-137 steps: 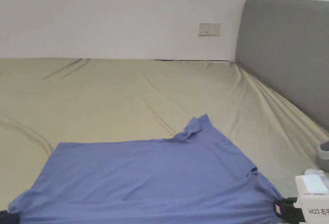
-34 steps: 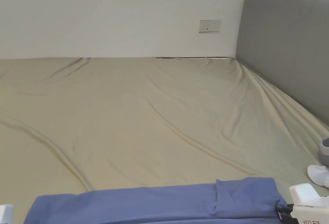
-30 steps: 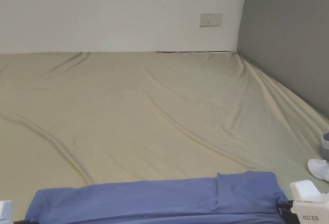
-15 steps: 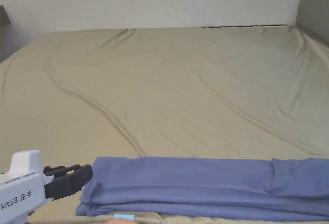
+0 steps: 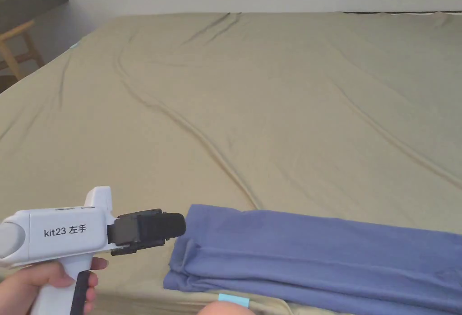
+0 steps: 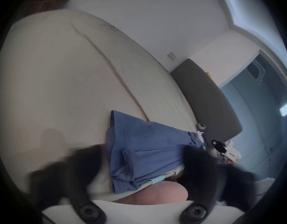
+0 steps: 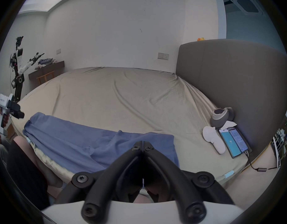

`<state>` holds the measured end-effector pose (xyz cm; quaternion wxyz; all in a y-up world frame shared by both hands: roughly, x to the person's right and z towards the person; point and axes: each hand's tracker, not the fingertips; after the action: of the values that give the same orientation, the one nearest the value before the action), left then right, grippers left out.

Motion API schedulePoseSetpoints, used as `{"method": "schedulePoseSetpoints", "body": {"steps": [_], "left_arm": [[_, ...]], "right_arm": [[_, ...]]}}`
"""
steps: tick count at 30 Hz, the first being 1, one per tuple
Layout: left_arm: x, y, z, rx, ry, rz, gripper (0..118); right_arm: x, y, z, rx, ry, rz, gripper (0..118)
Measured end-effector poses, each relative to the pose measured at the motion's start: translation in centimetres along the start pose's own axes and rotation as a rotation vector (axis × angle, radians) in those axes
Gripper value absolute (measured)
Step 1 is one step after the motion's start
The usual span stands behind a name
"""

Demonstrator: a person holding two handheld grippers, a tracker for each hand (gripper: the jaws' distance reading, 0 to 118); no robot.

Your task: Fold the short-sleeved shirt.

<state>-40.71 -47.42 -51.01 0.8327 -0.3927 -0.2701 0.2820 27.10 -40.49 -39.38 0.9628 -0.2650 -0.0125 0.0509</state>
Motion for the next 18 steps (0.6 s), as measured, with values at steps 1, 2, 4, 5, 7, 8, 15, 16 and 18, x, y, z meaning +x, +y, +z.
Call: {"method": "schedulePoseSetpoints", "body": {"steps": [1, 2, 4, 5, 7, 8, 15, 16, 18], "left_arm": [[-0.9, 0.2, -0.8, -0.045, -0.056, 0.004, 117], [-1.5, 0.2, -1.3, -0.066, -0.144, 0.015, 118], [-3.2, 0.6, -3.6, -0.14, -0.146, 0.112, 117], [-3.7, 0.6, -4.6, -0.155, -0.13, 0.131, 117], [-3.6, 0.1, -6.4, -0.154, -0.103, 0.132, 117], [-4.0, -0.2, -7.2, -0.194, -0.125, 0.184, 117], [-3.2, 0.1, -9.9, -0.092, -0.289, 0.226, 101], [-2.8, 0.0, -10.4, -0.12, -0.254, 0.191, 63], [-1.7, -1.0, -11.8, -0.194, -0.119, 0.142, 9]], "right_arm": [[-0.3, 0.2, 0.0, -0.004, 0.0, -0.006, 0], [-0.6, 0.5, 0.0, -0.007, 0.0, -0.006, 0], [-0.9, 0.7, -0.3, -0.009, -0.003, -0.005, 0], [-1.1, 1.0, -0.2, -0.012, -0.001, -0.013, 0], [-1.2, 1.2, -0.4, -0.018, 0.013, -0.027, 0], [-1.4, 1.3, -0.4, -0.021, 0.012, -0.022, 0], [-2.2, 2.2, -1.4, -0.049, 0.042, -0.033, 0], [-2.5, 2.3, -1.6, -0.048, 0.045, -0.03, 0], [-2.9, 2.6, -1.9, -0.047, 0.062, -0.017, 0]]}}
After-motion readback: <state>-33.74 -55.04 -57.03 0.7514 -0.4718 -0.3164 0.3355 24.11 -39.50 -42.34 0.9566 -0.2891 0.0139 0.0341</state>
